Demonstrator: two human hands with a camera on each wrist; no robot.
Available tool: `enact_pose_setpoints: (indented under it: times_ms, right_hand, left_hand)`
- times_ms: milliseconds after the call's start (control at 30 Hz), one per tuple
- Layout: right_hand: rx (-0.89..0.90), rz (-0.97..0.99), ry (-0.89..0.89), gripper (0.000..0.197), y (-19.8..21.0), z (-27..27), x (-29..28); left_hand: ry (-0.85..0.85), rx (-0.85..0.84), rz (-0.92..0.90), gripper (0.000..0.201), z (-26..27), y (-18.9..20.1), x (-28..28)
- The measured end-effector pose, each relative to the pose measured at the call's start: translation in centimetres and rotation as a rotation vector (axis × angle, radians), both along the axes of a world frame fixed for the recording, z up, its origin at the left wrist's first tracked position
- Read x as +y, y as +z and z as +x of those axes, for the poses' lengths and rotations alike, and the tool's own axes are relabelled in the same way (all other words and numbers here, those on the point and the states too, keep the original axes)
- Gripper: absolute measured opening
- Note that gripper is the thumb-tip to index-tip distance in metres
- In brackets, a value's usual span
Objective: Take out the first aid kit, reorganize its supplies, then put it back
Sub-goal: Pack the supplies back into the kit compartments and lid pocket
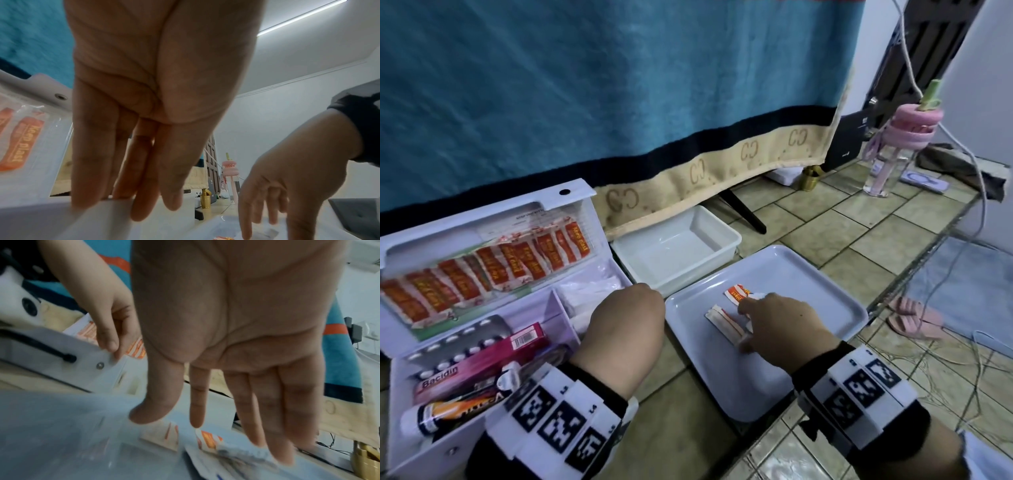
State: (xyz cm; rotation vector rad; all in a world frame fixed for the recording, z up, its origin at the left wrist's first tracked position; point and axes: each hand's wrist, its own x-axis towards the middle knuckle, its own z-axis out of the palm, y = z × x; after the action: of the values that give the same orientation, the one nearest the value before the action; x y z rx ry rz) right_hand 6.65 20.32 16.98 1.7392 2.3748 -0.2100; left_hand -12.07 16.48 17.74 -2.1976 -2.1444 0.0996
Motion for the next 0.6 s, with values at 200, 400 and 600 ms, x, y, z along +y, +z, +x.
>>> enact_pose_setpoints:
  times_ms: [200,400,600]
  right_hand:
    - [0.075,0.001,0.041,0.024,-0.9,-1.7,0.2]
    - [0.021,-0.047,0.101,0.015,-1.5,-2.1,0.4]
    - [-0.067,-0.038,0.137,0.026,-1.0,-2.5,0.2]
  left_hand:
    - [0.026,-0.008,-0.003,0.026,0.1,-0.1,0.0]
    - [0.043,0.039,-0.043,0.011,0.0,-0.2,0.2]
    - [0.064,0.08,-0.067,0.014,-0.1,-0.4,0.2]
